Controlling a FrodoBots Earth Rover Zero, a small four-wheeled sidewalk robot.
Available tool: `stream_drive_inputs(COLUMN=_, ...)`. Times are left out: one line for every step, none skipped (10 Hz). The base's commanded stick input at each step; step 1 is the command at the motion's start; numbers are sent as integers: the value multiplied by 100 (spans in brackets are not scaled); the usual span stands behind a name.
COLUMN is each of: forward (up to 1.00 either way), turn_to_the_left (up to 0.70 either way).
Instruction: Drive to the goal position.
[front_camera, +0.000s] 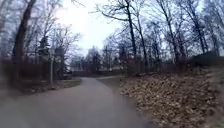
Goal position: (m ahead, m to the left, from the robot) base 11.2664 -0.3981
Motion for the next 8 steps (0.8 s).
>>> stream_drive_inputs(forward=100, turn_to_the_left=15)
stream_drive_inputs(forward=100, turn_to_the_left=29)
stream_drive_inputs(forward=100, turn_to_the_left=39)
stream_drive_inputs(forward=100, turn_to_the_left=0)
stream_drive_inputs(forward=100, turn_to_the_left=0)
stream_drive_inputs(forward=100, turn_to_the_left=0)
stream_drive_inputs(forward=100, turn_to_the_left=0)
stream_drive_inputs(forward=100, turn_to_the_left=0)
